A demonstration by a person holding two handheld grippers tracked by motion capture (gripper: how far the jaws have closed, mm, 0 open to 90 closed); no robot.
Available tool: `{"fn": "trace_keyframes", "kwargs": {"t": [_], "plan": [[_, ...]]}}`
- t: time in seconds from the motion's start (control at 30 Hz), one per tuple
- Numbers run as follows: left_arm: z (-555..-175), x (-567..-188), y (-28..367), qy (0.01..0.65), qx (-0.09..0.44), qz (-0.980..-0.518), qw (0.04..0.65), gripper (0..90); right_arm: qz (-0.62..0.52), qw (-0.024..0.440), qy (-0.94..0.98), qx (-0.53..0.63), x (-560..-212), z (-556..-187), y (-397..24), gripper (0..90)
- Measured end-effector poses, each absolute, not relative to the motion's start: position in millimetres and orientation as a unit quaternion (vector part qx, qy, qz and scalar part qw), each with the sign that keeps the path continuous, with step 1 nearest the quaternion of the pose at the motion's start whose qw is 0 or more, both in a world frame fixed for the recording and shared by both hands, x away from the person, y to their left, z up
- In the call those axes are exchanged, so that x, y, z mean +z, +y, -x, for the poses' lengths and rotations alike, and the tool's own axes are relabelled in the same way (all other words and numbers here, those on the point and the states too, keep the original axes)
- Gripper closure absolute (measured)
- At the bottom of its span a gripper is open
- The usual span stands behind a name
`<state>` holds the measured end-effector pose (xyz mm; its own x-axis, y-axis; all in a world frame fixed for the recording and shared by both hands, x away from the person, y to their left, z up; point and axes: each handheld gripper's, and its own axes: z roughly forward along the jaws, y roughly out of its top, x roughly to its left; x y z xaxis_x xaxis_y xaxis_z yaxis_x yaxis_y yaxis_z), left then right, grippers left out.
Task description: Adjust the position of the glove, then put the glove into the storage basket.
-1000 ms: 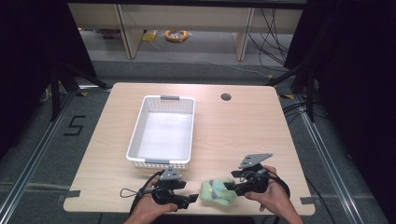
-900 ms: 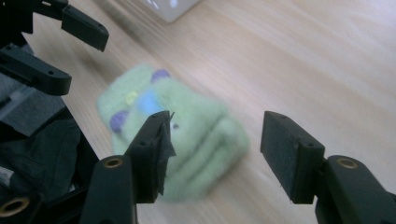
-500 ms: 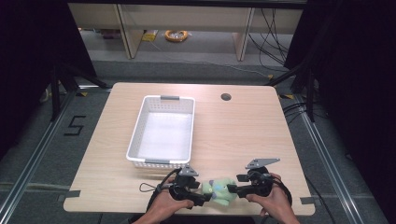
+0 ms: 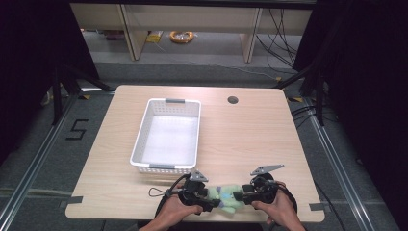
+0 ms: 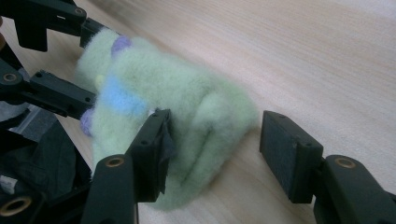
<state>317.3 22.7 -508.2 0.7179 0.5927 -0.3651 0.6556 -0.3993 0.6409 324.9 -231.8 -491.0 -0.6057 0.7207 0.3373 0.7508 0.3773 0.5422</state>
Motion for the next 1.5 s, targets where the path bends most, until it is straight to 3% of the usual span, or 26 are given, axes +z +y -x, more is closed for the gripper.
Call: {"fn": "trace_keyframes", "kwargs": {"t": [0.33, 0.67, 0.8, 1.0, 1.07, 1.17, 1.27, 1.5], "plan": [[-317, -511, 24, 0.358, -0.048, -0.837, 0.410, 55.2, 0.442, 0.046, -0.824, -0.351, -498, -328, -233, 47.5], [-315, -509, 22, 0.349, -0.039, -0.842, 0.410, 64.6, 0.434, 0.088, -0.814, -0.377, -502, -328, -235, 63.3], [-314, -508, 22, 0.345, -0.035, -0.843, 0.411, 67.8, 0.425, 0.073, -0.818, -0.382, -502, -327, -235, 69.4], [-313, -507, 23, 0.344, -0.034, -0.841, 0.417, 70.2, 0.427, 0.082, -0.814, -0.385, -499, -325, -234, 73.9], [-313, -507, 24, 0.341, -0.034, -0.842, 0.416, 70.7, 0.417, 0.064, -0.819, -0.389, -499, -325, -235, 75.0], [-312, -506, 24, 0.335, -0.031, -0.844, 0.417, 71.4, 0.415, 0.078, -0.816, -0.395, -497, -323, -234, 76.0], [-312, -505, 26, 0.332, -0.027, -0.846, 0.416, 71.8, 0.408, 0.060, -0.822, -0.393, -495, -324, -235, 76.5], [-308, -501, 26, 0.331, -0.035, -0.842, 0.423, 72.0, 0.400, 0.064, -0.823, -0.399, -492, -322, -235, 76.9]]}}
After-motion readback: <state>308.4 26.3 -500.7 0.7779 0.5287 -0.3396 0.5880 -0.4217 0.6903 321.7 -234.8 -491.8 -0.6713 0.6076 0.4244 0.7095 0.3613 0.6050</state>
